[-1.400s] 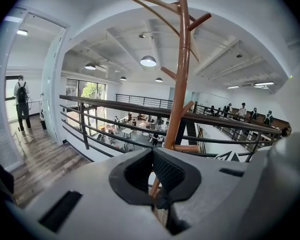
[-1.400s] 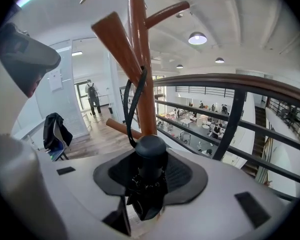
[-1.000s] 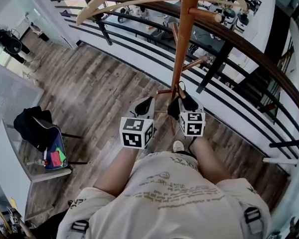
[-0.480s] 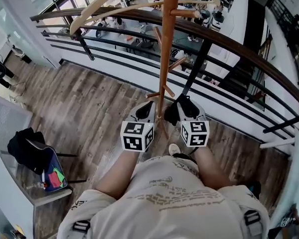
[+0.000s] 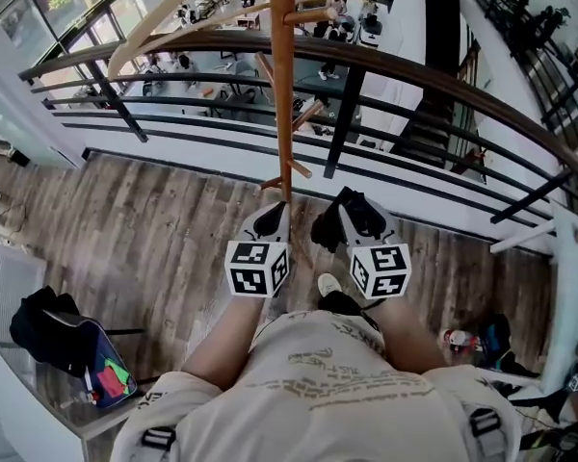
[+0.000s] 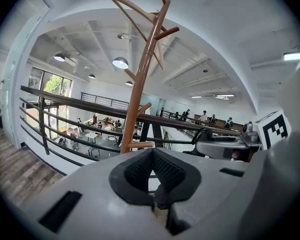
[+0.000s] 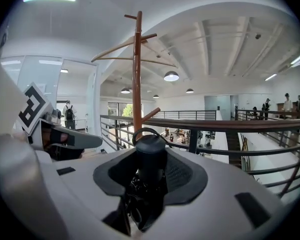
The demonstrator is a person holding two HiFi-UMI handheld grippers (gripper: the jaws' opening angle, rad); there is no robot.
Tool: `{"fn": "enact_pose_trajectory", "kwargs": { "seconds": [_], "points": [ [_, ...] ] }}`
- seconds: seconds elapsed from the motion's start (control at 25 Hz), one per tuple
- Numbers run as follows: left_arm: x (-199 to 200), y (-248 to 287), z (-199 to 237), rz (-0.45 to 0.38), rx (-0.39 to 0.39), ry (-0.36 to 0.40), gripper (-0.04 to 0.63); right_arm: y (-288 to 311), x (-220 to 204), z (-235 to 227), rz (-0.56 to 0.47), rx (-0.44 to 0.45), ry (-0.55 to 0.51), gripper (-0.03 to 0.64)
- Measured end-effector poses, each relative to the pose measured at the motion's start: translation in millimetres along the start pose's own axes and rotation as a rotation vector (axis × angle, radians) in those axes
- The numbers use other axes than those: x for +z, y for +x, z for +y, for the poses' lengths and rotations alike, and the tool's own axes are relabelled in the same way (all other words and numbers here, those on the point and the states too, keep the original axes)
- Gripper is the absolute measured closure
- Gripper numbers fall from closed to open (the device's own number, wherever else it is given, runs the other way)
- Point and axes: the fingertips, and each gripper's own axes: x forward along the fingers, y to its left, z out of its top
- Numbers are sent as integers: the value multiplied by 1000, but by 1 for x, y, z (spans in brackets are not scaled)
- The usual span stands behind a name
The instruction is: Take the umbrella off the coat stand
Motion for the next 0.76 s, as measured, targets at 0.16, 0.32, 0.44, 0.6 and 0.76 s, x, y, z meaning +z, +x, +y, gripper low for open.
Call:
{"fn": "enact_pose_trajectory", "kwargs": {
  "seconds": [0.16, 0.32, 0.44, 0.6, 0.76],
  "points": [
    [-5, -5, -15, -3, -34, 15, 591, -23, -2, -2, -7, -22, -6, 462],
    [-6, -12, -26, -8, -53, 23, 591, -41, 2, -3, -21, -30, -15, 463],
    [-9, -15, -30, 2, -54, 28, 591, -46, 5, -4, -28, -27, -16, 462],
    [-10, -16, -32, 10, -54, 34, 591, -47, 12, -8, -43, -13, -22, 462],
    [-13, -26, -29, 7, -46, 33, 591, -53, 20, -8, -69, -6, -39, 462]
  ]
}}
